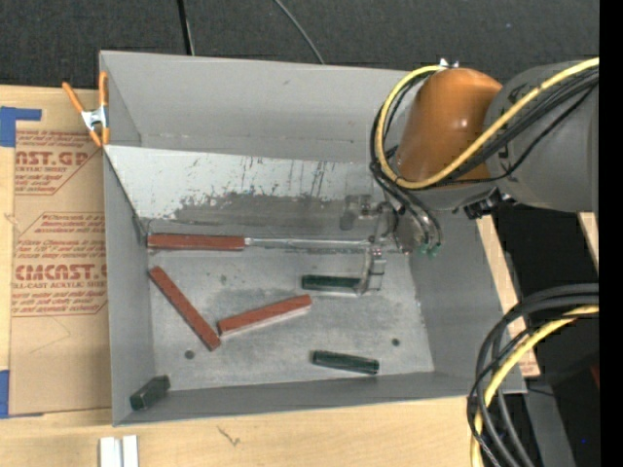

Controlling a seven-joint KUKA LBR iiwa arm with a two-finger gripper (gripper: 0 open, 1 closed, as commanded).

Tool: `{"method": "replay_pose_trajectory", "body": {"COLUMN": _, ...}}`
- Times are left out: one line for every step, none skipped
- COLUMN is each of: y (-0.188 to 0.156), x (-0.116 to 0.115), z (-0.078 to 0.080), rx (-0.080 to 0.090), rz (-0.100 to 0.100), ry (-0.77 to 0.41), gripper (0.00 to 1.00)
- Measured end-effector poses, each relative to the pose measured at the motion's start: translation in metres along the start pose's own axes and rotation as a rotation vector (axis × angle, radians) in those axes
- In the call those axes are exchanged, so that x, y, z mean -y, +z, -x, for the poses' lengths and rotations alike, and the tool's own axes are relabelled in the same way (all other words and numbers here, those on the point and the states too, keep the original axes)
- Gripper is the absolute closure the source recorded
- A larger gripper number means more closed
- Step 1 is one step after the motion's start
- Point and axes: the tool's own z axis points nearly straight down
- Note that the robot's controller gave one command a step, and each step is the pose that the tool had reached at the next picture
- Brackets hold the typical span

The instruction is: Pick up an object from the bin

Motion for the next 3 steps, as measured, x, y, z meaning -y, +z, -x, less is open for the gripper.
{"method": "replay_pose_trajectory", "body": {"y": 0.0, "x": 0.0, "z": 0.0, "rx": 0.0, "rz": 0.0, "ry": 0.0, "gripper": 0.0}}
{"method": "replay_pose_trajectory", "body": {"y": 0.082, "x": -0.042, "z": -0.022, "rx": -0.002, "rz": 0.002, "ry": -0.19, "gripper": 1.0}}
{"method": "replay_pose_trajectory", "body": {"y": 0.082, "x": -0.042, "z": -0.022, "rx": -0.002, "rz": 0.002, "ry": -0.19, "gripper": 1.0}}
